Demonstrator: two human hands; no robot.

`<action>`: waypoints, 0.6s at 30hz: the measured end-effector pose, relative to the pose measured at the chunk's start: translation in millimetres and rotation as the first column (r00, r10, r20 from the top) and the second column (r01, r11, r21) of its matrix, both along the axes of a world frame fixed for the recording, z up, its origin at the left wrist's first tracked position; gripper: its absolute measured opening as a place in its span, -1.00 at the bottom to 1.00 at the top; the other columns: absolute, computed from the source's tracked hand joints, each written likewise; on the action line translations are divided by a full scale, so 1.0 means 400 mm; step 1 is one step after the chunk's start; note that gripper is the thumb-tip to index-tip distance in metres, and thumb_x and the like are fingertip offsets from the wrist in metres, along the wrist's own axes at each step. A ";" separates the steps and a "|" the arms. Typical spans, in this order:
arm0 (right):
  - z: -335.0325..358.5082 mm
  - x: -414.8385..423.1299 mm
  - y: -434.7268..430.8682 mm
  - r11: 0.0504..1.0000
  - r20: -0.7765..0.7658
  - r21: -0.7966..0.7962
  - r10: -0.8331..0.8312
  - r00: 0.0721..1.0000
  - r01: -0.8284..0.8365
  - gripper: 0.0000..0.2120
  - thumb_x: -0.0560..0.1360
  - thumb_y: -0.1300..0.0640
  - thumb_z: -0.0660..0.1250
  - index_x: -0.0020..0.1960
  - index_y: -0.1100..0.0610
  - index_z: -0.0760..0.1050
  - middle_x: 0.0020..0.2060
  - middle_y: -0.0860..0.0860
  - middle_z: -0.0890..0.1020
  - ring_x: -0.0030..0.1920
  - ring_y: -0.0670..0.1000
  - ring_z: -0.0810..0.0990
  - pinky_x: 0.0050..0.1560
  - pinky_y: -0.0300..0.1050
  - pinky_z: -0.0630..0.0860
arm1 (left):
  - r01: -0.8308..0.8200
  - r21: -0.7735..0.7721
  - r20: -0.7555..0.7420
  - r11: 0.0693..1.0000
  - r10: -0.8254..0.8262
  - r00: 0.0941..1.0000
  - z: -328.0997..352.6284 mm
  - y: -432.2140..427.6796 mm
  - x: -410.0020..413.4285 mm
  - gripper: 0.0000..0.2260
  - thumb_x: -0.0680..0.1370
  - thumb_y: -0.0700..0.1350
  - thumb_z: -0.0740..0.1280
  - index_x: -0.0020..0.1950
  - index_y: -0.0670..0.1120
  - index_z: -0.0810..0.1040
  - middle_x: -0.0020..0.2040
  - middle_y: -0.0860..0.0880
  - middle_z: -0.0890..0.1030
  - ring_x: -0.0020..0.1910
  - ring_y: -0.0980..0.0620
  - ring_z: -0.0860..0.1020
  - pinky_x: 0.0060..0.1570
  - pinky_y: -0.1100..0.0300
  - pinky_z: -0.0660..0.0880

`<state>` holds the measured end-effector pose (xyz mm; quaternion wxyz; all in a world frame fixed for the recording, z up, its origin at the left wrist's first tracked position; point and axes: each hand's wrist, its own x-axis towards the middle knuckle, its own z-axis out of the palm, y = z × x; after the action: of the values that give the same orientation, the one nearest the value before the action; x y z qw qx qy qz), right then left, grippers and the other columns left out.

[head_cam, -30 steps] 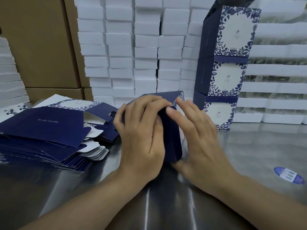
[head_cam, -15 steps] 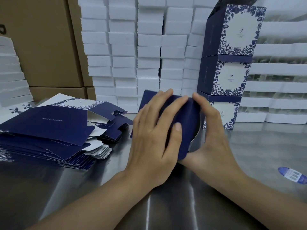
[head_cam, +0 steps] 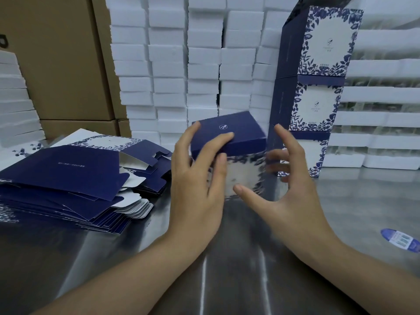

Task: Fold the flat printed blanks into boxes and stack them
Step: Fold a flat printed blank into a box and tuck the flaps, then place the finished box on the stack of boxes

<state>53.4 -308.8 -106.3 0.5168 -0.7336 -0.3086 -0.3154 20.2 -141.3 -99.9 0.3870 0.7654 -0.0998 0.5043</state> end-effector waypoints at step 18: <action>-0.026 0.038 0.006 0.754 -0.131 -0.618 -0.378 0.916 0.223 -0.63 0.50 -0.09 0.34 -0.33 0.12 0.38 -0.31 -0.04 0.50 -0.12 0.07 0.52 -0.21 -0.03 0.29 | -0.048 0.104 -0.294 0.993 0.077 0.953 -0.015 0.001 0.066 -0.38 0.58 -0.15 0.42 0.43 0.43 0.29 0.62 0.30 0.00 -0.30 0.04 0.46 -0.01 0.08 0.54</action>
<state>68.7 -306.4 -116.5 0.2387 -0.9310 -0.2013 -0.1888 46.5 -141.0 -105.8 0.3445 0.8529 -0.0400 0.3903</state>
